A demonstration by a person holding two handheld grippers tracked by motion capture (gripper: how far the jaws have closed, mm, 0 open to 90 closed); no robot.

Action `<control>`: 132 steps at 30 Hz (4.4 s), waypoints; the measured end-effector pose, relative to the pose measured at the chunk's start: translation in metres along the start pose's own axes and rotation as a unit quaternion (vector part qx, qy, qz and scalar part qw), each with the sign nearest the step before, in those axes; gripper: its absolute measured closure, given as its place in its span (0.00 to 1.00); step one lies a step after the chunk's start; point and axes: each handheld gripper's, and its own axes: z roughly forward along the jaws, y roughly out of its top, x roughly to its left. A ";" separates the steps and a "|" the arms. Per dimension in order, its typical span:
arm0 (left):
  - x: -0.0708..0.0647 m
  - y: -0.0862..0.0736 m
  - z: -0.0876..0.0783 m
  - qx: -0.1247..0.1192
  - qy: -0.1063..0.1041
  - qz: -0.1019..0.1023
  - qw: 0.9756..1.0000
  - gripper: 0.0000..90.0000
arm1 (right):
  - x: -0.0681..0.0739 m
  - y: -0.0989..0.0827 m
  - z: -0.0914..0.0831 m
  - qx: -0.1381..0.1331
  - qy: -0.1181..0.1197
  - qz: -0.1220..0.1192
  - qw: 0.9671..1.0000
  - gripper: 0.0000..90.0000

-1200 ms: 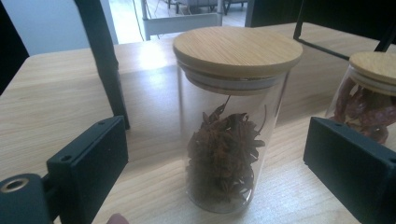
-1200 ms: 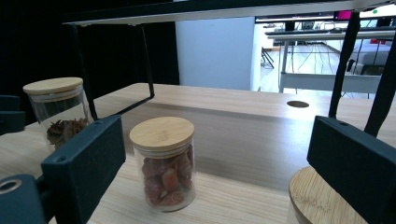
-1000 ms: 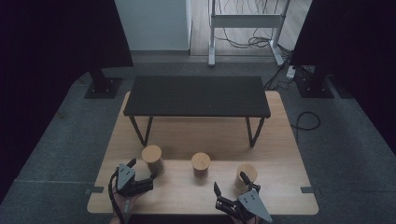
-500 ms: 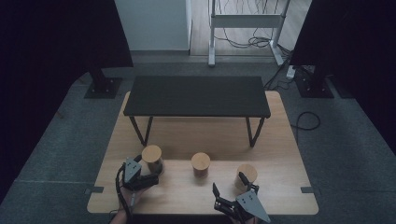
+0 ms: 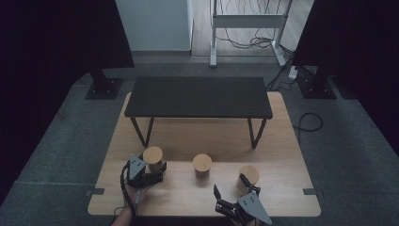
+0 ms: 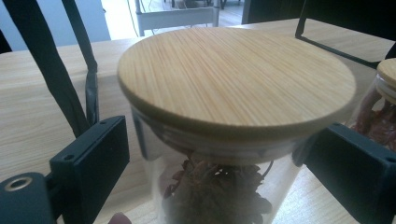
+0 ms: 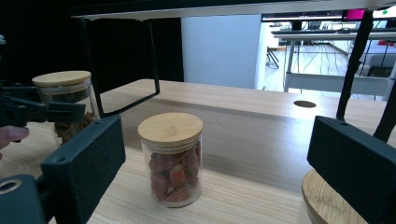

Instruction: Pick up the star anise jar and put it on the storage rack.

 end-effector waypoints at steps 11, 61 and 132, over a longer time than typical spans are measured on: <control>-0.002 -0.001 0.008 0.002 0.007 -0.010 1.000 0.08 | 0.000 0.000 0.000 0.002 0.001 -0.001 1.000 0.04; 0.001 -0.011 0.008 -0.017 0.002 0.015 1.000 0.29 | 0.002 -0.001 0.001 0.003 0.010 -0.007 1.000 0.04; 0.012 0.009 -0.034 -0.124 -0.035 -0.018 0.992 0.30 | 0.004 -0.002 0.002 0.006 0.010 -0.016 1.000 0.04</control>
